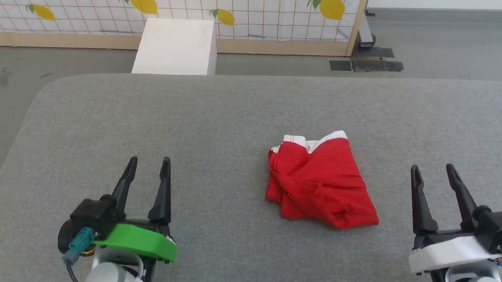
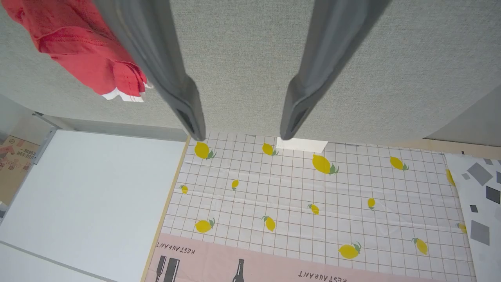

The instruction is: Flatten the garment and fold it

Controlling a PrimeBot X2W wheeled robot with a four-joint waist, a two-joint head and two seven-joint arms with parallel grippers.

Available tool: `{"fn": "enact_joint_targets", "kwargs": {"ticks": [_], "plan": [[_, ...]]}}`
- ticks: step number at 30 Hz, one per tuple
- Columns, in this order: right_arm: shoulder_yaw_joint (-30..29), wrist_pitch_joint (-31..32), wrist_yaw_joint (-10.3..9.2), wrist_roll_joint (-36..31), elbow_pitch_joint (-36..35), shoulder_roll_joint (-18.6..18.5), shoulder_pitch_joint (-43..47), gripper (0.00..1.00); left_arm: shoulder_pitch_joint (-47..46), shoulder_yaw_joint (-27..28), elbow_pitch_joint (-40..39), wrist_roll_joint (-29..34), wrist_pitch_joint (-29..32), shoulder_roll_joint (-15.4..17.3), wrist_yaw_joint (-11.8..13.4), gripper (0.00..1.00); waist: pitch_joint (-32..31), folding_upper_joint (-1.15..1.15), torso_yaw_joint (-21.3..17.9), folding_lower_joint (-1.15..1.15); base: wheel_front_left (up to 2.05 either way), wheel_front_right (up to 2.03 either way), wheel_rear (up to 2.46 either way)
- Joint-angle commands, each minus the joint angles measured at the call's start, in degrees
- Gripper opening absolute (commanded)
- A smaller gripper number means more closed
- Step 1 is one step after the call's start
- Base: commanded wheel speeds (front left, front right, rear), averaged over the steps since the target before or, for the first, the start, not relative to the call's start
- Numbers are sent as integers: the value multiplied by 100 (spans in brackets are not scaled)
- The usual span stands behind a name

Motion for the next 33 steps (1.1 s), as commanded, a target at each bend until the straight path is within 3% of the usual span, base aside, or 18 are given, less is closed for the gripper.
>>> {"fn": "enact_joint_targets", "kwargs": {"ticks": [1, 21, 24, 29, 33], "plan": [[0, -66, -8, -39, 30, 25, 59, 100, 104, 15, 22, 40, -23, -15, -4, 100, 9, 0, -14, 0, 0, 0, 0], [35, -38, -8, 85, 270, 68, -39, 100, 90, 7, 40, 22, -23, -15, 13, 100, 31, 0, 33, 0, 0, 0, 0], [-31, 317, -8, 891, 377, 174, -191, 100, 76, 1, 12, 11, -23, -15, 29, 100, 91, 0, 44, 0, 0, 0, 0], [-470, 1888, -8, 3169, 942, 285, -837, 100, -31, -32, -30, -4, -23, -15, 29, 100, 274, 0, 150, 0, 0, 0, 0], [-880, 3208, -8, 3721, 1716, 294, -1466, 100, -126, -51, -65, -7, -23, -15, 29, 100, 451, 0, 280, 0, 0, 0, 0]]}}
